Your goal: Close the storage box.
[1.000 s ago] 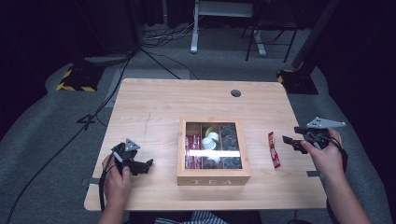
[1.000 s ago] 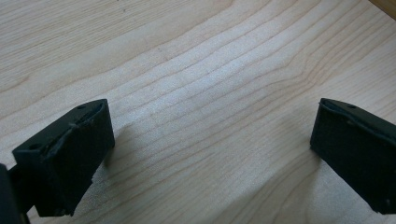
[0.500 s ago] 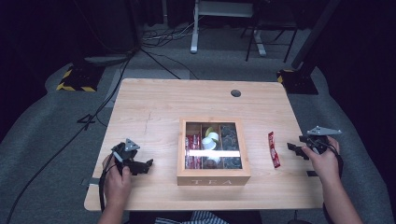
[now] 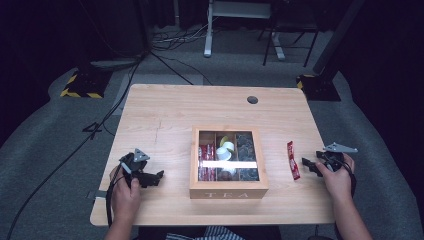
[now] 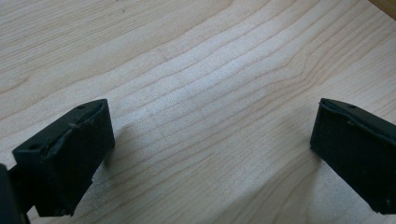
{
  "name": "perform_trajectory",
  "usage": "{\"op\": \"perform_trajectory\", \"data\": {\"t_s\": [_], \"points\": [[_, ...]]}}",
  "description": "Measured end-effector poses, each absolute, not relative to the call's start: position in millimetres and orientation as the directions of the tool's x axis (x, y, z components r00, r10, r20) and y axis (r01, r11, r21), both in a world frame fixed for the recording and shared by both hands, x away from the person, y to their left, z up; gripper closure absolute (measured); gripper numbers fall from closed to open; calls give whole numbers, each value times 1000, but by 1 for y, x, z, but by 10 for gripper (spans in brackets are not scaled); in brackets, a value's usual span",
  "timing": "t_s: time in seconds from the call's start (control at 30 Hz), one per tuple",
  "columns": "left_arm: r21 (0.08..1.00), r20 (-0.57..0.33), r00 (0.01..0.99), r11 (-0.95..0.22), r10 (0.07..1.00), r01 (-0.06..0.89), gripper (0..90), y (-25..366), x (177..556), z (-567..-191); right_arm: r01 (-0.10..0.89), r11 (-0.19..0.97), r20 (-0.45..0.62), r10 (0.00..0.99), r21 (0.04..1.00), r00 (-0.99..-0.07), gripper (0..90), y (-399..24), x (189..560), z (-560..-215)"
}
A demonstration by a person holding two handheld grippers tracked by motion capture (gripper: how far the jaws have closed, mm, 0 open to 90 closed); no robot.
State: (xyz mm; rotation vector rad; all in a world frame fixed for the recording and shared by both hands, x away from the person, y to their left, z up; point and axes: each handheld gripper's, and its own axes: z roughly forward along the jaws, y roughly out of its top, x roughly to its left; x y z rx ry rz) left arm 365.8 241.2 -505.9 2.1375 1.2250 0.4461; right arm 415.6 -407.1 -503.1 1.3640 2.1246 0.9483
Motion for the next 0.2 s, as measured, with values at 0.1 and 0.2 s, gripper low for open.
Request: {"op": "perform_trajectory", "data": {"t_s": [0.1,0.2], "points": [[666,-17,511,-372,860,647,0,241,366,-506,611,286,-15,912,738,-409,156,-406,415,-504],[666,-17,511,-371,859,647,0,241,366,-506,613,283,-10,913,738,-409,154,-407,416,-504]]}}
